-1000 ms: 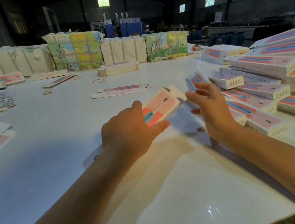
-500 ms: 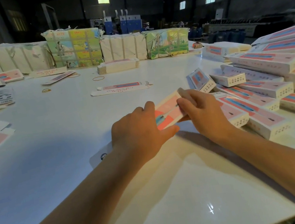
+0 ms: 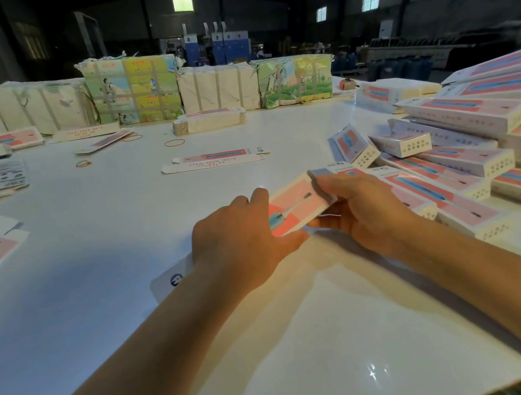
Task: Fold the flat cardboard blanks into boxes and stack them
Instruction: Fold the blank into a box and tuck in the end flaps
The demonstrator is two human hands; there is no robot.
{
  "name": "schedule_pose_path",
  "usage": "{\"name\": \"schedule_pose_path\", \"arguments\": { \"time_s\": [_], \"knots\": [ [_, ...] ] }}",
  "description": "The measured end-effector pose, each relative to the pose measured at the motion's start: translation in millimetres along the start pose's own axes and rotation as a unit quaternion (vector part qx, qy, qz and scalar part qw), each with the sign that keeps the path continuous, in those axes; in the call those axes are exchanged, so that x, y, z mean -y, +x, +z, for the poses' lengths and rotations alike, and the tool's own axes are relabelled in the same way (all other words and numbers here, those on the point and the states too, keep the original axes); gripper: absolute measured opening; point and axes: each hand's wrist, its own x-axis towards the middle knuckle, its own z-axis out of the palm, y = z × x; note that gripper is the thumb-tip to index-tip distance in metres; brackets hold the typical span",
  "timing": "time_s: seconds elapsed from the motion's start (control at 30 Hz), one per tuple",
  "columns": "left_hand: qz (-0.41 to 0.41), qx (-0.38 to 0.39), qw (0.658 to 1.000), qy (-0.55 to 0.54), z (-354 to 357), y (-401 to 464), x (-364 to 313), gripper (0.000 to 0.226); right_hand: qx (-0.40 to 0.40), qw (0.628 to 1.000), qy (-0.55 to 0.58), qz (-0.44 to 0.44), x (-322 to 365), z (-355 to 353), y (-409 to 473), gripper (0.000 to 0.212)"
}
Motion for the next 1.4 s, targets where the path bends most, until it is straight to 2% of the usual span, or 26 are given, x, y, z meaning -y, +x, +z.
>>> {"name": "schedule_pose_path", "arguments": {
  "time_s": [0.2,0.57,0.63,0.77,0.87,1.0,1.1,1.17,1.27,1.33,1.4],
  "knots": [
    [0.015,-0.011,1.0,-0.011,0.4,0.2,-0.3,0.063,-0.013,0.998,0.06,0.018,-2.4,-4.7,3.5,0.02],
    [0.033,-0.017,0.999,0.012,2.6,-0.1,1.3,0.063,-0.026,0.987,-0.122,-0.103,-5.3,-8.8,3.5,0.05],
    [0.043,-0.02,0.999,0.022,3.8,-0.3,1.0,0.064,-0.034,0.977,-0.163,-0.133,-5.6,-10.7,1.2,0.052],
    [0.056,-0.016,0.998,0.017,3.7,-0.1,2.9,0.065,-0.04,0.953,-0.242,-0.176,-5.9,-12.4,-2.7,0.033],
    [0.048,-0.017,0.998,0.027,3.4,0.4,1.8,0.063,-0.028,0.935,-0.277,-0.219,-6.7,-8.3,-8.4,0.029],
    [0.04,-0.009,0.998,0.048,4.0,0.9,-2.0,0.06,-0.033,0.87,-0.408,-0.273,-11.0,-3.1,-14.1,0.027],
    [0.039,-0.009,0.998,0.05,4.7,0.7,-1.3,0.061,-0.034,0.848,-0.446,-0.284,-12.9,-2.7,-15.4,0.027],
    [0.03,-0.018,0.999,0.042,4.1,0.6,-0.2,0.063,-0.024,0.858,-0.433,-0.276,-11.2,-0.2,-15.1,0.025],
    [-0.004,-0.022,1.0,0.019,0.5,3.2,2.6,0.064,0.005,0.899,-0.36,-0.249,-5.4,4.3,-12.7,0.022],
    [-0.034,-0.014,0.999,0.001,-1.7,6.2,4.9,0.061,-0.013,0.916,-0.33,-0.23,-4.8,3.7,-12.2,0.024],
    [-0.051,-0.009,0.999,-0.009,-2.7,8.0,5.7,0.055,-0.043,0.899,-0.367,-0.236,-7.7,2.1,-12.6,0.027]
  ]
}}
